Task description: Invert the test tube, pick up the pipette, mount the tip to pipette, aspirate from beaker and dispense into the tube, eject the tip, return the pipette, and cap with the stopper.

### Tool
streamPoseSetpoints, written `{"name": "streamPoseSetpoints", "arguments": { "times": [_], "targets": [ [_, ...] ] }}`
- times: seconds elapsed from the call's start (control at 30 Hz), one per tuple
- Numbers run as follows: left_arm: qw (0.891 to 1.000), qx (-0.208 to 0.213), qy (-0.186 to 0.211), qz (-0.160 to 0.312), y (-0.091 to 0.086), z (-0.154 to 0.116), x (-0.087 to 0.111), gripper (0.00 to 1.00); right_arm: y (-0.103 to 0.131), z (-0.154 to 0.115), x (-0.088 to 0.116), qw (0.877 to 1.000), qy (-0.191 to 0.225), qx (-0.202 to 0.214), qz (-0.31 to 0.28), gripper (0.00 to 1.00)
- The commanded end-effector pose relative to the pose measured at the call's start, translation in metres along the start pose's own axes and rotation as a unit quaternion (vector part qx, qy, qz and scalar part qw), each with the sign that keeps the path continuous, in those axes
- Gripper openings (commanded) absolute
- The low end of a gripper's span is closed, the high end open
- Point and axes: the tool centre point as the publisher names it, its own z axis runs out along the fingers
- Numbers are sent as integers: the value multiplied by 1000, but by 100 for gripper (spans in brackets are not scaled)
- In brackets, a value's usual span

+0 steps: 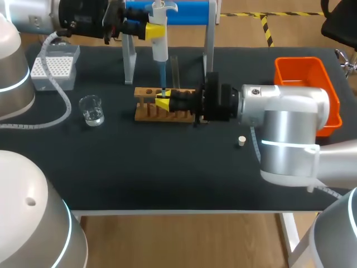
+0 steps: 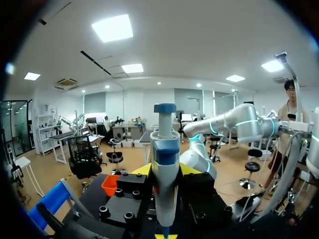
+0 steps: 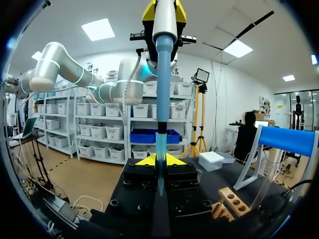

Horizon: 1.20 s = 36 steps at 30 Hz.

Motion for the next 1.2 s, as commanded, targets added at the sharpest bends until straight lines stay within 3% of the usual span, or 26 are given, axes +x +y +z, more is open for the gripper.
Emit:
{"name": "streamPoseSetpoints", "arguments": {
  "times": [0.03, 0.93, 1.2],
  "targets": [
    [1000, 0, 1, 0, 1, 0, -1, 0, -1, -3, 1, 1000, 0, 1, 2, 0],
    [1000, 0, 1, 0, 1, 0, -1, 0, 7, -2, 3, 1000, 1, -2, -5, 0],
    [1000, 0, 1, 0, 1, 0, -1, 0, -7, -2, 2, 1000, 0, 3, 5, 0]
  ]
}}
